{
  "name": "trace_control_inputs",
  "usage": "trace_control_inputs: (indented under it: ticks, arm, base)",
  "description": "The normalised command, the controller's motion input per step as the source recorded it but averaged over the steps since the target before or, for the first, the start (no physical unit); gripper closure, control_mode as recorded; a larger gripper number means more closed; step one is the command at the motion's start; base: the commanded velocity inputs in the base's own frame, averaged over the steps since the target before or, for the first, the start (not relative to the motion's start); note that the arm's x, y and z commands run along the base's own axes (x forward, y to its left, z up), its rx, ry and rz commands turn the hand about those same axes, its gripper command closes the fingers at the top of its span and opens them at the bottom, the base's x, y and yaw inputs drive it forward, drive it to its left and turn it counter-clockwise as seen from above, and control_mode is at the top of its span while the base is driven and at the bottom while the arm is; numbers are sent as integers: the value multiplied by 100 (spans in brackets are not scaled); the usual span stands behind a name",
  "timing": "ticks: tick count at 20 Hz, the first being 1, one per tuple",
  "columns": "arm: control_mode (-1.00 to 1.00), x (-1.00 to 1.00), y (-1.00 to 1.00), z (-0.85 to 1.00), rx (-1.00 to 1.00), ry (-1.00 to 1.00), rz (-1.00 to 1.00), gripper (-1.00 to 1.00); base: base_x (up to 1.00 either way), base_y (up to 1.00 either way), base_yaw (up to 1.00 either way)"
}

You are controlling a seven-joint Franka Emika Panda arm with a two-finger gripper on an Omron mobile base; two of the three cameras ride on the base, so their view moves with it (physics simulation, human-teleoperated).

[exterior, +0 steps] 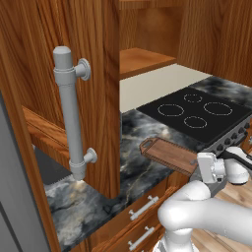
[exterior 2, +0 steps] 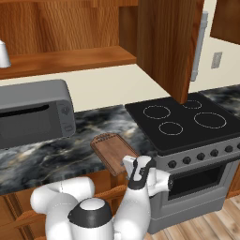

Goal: Move the cutting board and knife to the sink. Then move spray from the cabinet to the counter.

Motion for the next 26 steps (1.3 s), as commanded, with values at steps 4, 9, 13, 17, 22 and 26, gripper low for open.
trace_control_inputs:
  ticks: [4,9,13,17,22,26]
  arm:
    - [-100,19,4,0,0,0,0,-100]
    - [-100,29,0,0,0,0,0,-100]
    - [-100,23,1,0,0,1,0,-100]
    - [-100,22,10,0,0,3,0,100]
    - [-100,17,1,0,0,2,0,100]
    - [-100,6,0,0,0,4,0,100]
  base:
    - [0,0,0]
    - [0,0,0]
    - [0,0,0]
    - [0,0,0]
    - [0,0,0]
    - [0,0,0]
